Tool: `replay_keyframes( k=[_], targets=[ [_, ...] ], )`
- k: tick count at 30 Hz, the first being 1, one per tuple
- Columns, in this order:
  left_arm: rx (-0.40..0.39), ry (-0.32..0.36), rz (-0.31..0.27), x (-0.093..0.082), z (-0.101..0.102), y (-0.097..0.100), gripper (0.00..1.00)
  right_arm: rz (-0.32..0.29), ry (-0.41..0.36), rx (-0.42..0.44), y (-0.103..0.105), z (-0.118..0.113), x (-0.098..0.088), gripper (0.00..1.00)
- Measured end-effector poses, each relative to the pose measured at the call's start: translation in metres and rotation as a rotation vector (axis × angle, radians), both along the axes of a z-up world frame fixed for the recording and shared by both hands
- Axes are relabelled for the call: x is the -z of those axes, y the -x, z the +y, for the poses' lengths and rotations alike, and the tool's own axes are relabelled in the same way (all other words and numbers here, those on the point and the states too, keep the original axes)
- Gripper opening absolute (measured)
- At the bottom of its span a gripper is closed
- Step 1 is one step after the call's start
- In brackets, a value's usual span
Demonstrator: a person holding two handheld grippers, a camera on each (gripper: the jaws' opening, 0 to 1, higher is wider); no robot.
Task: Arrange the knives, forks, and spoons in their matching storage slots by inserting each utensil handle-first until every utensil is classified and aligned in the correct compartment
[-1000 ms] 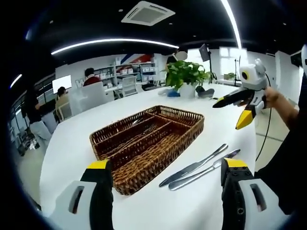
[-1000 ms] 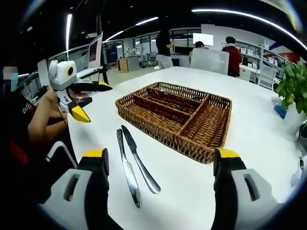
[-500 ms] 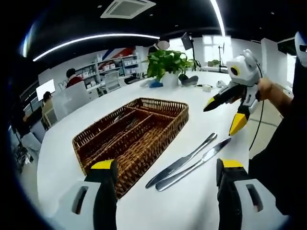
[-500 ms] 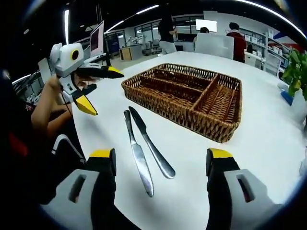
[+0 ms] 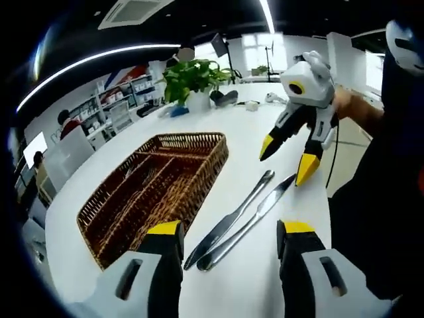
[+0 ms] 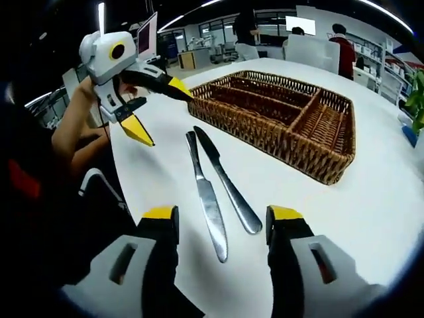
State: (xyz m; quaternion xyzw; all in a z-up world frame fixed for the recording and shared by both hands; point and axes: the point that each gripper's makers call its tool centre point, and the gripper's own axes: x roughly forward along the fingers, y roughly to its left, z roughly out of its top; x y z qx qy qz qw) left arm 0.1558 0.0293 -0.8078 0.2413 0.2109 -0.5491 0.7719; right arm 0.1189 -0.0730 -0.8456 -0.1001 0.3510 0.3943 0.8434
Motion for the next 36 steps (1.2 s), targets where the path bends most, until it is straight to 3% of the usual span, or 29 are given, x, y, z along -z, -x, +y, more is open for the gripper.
replay_keyframes(
  k=[4,10,19,25,29,36],
  targets=[
    [0.055,-0.041,-0.02,0.006,-0.005,0.003,0.43,0.027,-0.006,-0.022,0.004,0.005,0.003,0.45],
    [0.194,-0.148,-0.023,0.017,-0.016,0.015,0.41,0.07,0.019,-0.054,0.009,0.008,0.01,0.36],
    [0.306,-0.212,0.012,0.031,-0.028,0.018,0.28,0.13,0.055,-0.046,0.013,0.007,0.02,0.29],
    [0.388,-0.295,0.034,0.045,-0.028,0.022,0.27,0.166,0.122,-0.073,0.014,0.005,0.022,0.19],
    [0.415,-0.339,0.033,0.048,-0.028,0.019,0.27,0.177,0.183,-0.09,0.013,0.004,0.025,0.19],
    [0.452,-0.366,0.045,0.05,-0.028,0.014,0.27,0.202,0.26,-0.095,0.011,-0.005,0.03,0.14]
  ],
)
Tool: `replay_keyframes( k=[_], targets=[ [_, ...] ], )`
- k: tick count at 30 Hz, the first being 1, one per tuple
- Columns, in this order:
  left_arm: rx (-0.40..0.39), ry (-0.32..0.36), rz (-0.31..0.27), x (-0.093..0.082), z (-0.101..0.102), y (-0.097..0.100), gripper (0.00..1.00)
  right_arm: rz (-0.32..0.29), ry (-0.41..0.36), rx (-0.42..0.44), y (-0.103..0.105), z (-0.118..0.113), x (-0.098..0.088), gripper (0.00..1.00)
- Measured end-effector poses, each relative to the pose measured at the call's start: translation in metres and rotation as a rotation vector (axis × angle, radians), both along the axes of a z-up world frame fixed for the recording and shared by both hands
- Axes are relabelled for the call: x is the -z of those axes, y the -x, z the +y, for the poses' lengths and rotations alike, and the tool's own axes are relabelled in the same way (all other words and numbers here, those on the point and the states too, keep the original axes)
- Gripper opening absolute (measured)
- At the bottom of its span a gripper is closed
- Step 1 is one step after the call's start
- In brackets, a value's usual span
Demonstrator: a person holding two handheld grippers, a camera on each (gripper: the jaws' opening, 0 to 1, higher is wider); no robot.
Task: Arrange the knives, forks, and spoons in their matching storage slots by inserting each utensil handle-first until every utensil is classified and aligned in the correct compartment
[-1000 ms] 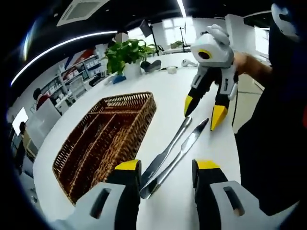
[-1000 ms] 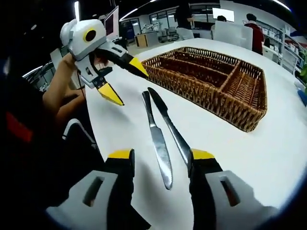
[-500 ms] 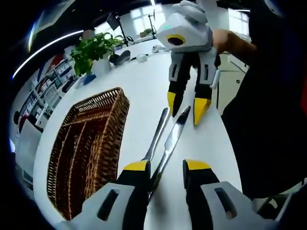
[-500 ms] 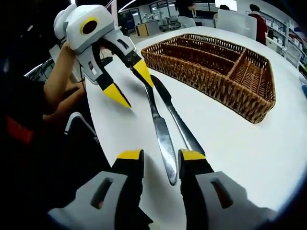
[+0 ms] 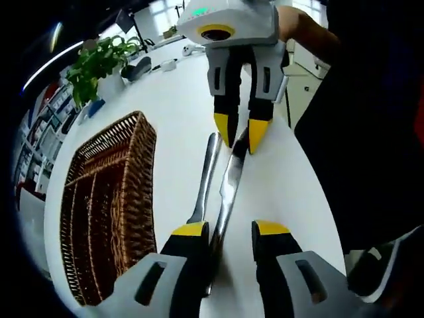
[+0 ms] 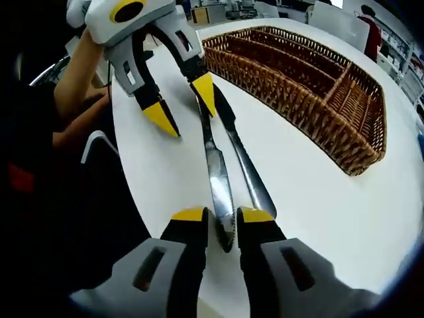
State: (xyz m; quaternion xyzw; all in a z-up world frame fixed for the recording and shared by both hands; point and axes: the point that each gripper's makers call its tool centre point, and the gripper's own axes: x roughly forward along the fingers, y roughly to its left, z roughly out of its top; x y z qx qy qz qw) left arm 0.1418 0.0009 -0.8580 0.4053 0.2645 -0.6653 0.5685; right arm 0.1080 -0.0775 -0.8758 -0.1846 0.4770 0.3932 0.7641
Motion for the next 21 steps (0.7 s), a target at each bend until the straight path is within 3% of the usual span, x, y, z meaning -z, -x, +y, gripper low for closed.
replay_keyframes(
  k=[6,21],
  targets=[
    [0.025,-0.015,0.004,0.003,-0.002,-0.003,0.27,-0.025,0.089,-0.077,-0.001,0.001,0.001,0.11],
    [0.08,-0.052,0.014,0.014,-0.003,-0.002,0.25,-0.057,0.083,-0.107,0.0,-0.001,-0.004,0.08]
  ],
)
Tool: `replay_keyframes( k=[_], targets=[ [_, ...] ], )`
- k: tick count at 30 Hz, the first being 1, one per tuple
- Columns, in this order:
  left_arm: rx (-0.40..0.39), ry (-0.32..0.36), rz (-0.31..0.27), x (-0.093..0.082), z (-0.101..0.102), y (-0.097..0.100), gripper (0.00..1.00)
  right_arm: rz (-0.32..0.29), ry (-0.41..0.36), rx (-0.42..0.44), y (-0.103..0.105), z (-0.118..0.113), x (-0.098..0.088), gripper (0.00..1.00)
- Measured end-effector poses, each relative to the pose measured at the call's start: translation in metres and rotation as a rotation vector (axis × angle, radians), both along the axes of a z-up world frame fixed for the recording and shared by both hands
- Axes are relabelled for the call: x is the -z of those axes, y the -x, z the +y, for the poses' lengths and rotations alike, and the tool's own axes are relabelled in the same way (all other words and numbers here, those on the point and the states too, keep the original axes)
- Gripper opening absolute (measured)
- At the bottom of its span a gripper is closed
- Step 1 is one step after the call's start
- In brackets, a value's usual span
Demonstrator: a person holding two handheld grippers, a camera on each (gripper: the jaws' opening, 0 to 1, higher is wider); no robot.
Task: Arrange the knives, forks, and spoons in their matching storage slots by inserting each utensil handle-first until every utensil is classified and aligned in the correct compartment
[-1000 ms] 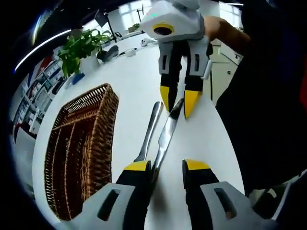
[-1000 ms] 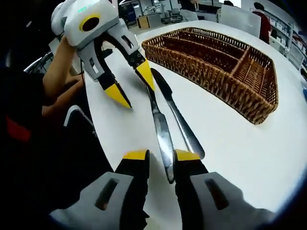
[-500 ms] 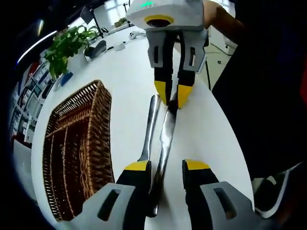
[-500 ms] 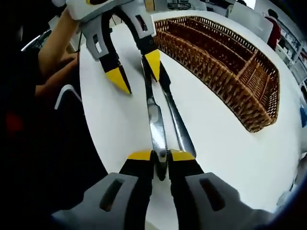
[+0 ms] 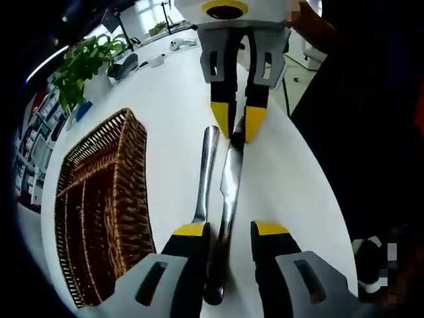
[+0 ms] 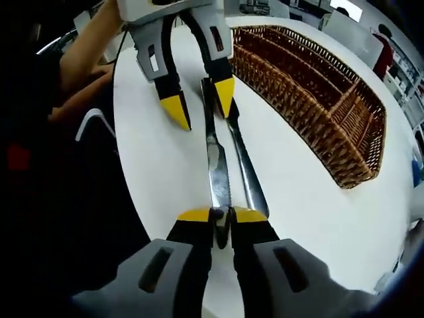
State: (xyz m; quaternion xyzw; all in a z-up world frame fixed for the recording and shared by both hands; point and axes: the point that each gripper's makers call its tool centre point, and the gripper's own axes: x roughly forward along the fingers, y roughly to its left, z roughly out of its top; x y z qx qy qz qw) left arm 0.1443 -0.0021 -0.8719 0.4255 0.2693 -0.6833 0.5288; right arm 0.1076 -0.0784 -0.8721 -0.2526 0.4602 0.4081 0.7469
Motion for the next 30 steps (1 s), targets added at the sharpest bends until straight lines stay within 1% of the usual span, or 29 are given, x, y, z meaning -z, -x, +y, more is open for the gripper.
replay_keyframes(
  k=[3,8,14,17,20,24,27,30],
  targets=[
    [0.013,0.004,0.004,0.001,-0.002,0.001,0.25,-0.01,-0.009,-0.001,0.001,0.001,-0.006,0.08],
    [0.047,0.0,-0.005,0.001,-0.004,0.0,0.24,-0.04,-0.006,-0.015,0.0,0.001,-0.016,0.08],
    [0.085,-0.004,0.006,0.001,-0.006,0.001,0.19,-0.073,-0.003,-0.028,-0.001,0.002,-0.029,0.08],
    [0.105,-0.007,0.018,0.001,-0.007,0.002,0.14,-0.089,-0.004,-0.034,-0.002,0.003,-0.034,0.08],
    [0.119,-0.006,0.004,0.001,-0.009,0.0,0.08,-0.097,-0.001,-0.043,-0.002,0.004,-0.035,0.08],
    [0.129,-0.017,-0.008,0.001,-0.01,0.002,0.08,-0.093,-0.006,-0.041,-0.003,0.002,-0.034,0.08],
    [0.129,-0.036,-0.012,0.001,-0.01,0.005,0.07,-0.075,-0.008,-0.051,-0.001,0.002,-0.031,0.09],
    [0.113,-0.06,0.007,0.002,-0.009,0.007,0.07,-0.056,-0.016,-0.039,-0.001,0.001,-0.027,0.1]
  ],
)
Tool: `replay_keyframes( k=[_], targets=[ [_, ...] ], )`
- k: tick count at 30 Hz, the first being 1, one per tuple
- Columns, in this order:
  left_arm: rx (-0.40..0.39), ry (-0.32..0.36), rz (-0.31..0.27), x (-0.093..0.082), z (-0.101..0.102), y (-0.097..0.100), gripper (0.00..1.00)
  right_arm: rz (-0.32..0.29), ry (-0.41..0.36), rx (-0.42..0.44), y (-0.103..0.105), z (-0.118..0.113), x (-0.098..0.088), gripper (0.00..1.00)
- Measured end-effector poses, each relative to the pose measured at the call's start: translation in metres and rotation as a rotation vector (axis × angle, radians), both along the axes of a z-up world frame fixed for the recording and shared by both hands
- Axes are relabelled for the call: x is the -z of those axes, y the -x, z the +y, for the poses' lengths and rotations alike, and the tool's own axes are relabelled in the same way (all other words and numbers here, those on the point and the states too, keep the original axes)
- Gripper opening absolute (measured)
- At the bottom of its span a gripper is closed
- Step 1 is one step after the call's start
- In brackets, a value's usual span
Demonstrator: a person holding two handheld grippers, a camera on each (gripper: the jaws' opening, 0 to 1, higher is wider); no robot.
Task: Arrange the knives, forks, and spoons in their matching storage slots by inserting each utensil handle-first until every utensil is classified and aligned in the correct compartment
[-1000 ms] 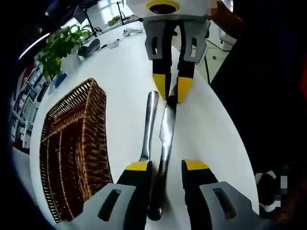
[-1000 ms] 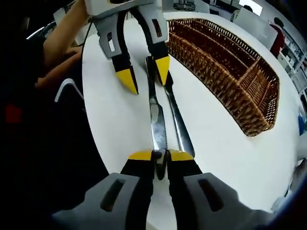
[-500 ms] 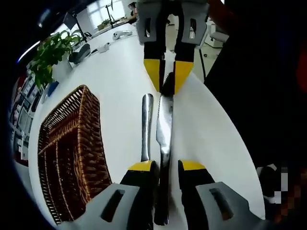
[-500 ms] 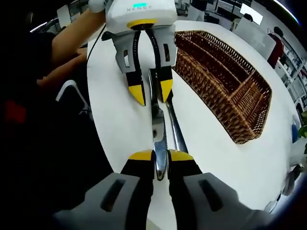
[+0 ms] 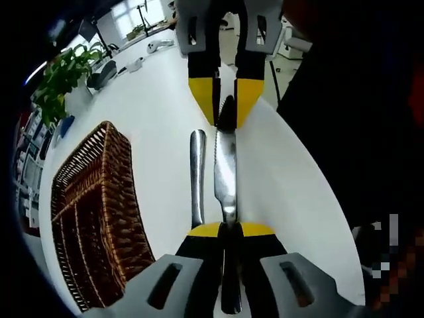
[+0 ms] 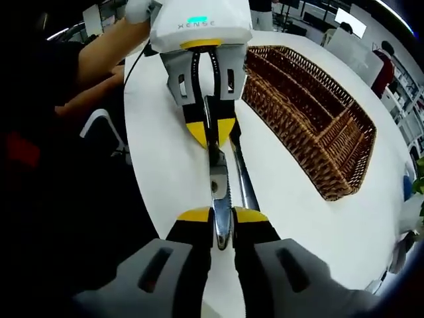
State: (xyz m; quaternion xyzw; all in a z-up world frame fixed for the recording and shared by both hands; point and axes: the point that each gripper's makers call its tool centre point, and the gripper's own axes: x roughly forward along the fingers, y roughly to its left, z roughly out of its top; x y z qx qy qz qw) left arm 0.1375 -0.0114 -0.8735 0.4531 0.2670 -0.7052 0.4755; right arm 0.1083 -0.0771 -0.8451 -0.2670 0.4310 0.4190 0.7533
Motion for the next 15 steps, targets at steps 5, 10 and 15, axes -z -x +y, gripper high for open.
replay_keyframes(
  k=[5,10,15],
  targets=[
    [-0.015,-0.024,0.003,0.0,0.0,-0.001,0.07,-0.002,0.003,-0.004,-0.002,0.0,0.004,0.11],
    [-0.023,-0.023,0.019,0.0,-0.003,0.002,0.07,-0.005,0.0,-0.016,-0.003,0.003,0.009,0.13],
    [-0.024,-0.03,0.016,0.0,-0.002,0.002,0.07,-0.016,0.011,-0.044,-0.003,0.005,0.014,0.12]
  ],
)
